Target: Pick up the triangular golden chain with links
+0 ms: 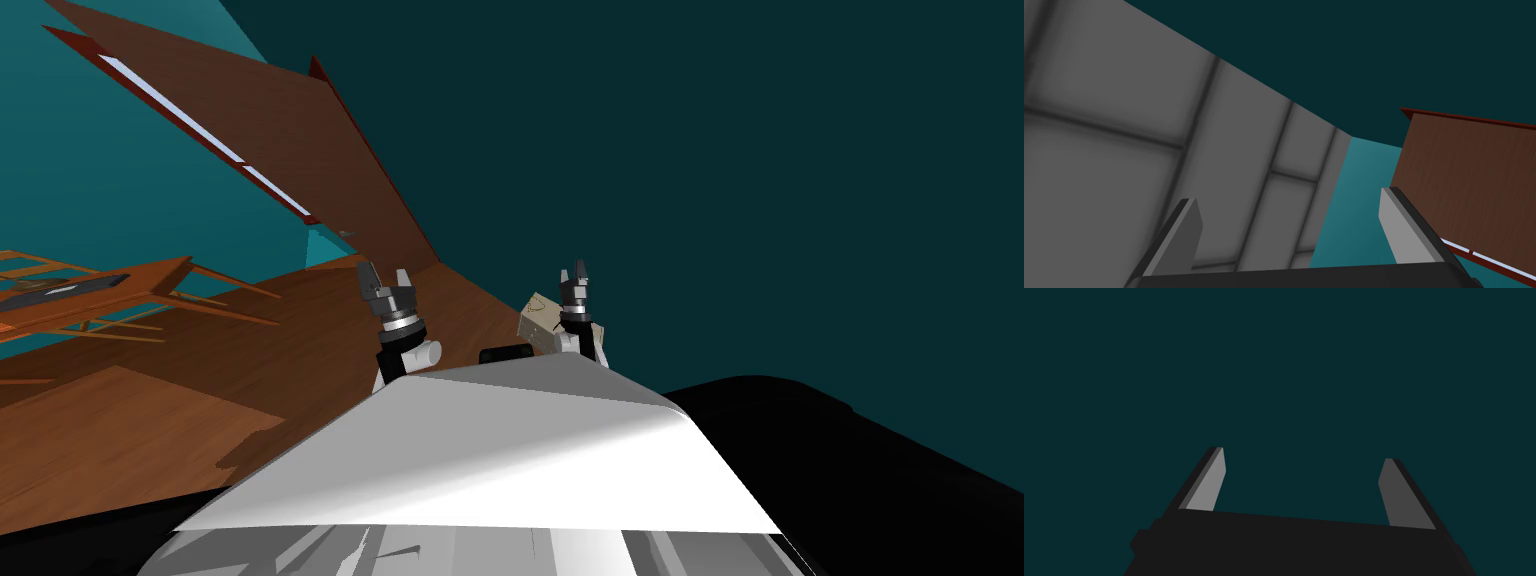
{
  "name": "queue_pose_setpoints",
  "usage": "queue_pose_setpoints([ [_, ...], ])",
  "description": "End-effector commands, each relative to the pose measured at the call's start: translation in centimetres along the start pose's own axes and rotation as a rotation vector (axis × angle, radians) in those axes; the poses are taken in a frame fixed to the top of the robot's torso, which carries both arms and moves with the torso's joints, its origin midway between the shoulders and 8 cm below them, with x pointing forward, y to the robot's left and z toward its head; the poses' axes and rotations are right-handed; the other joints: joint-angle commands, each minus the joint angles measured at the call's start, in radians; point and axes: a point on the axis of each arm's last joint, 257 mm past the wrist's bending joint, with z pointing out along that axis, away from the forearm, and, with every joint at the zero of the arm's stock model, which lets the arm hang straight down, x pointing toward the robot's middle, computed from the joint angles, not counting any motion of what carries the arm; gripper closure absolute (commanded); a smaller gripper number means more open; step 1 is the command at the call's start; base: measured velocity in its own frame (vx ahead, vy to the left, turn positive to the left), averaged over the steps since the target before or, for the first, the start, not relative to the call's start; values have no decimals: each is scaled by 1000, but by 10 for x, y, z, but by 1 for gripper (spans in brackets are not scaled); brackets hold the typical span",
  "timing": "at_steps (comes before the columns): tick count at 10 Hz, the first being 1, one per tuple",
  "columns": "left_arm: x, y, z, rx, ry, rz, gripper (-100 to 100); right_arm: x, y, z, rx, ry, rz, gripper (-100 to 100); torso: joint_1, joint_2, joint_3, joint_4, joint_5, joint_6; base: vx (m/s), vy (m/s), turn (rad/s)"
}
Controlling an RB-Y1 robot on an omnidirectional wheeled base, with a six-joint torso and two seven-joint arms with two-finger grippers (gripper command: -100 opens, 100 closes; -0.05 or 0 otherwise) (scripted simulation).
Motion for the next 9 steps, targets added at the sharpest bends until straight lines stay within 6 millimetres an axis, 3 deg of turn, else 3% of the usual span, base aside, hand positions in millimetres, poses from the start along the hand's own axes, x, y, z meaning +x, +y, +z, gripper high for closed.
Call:
queue_pose_setpoints([
  [1,0,0,0,0,0,0,0,6,-10,-3,25,32,-37,-100,0,0,0,0,0,0,3,1,52],
  [4,0,0,0,0,0,0,0,17,-33,-10,78,100,-128,-100,0,0,0,0,0,0,3,-1,64],
  [8,0,0,0,0,0,0,0,31,-80,-30,174,239,-316,-100,-1,2,1,0,0,0,-22,-10,87],
  [9,0,0,0,0,0,0,0,31,-80,-30,173,240,-328,-100,-2,2,1,0,0,0,-24,-12,20],
])
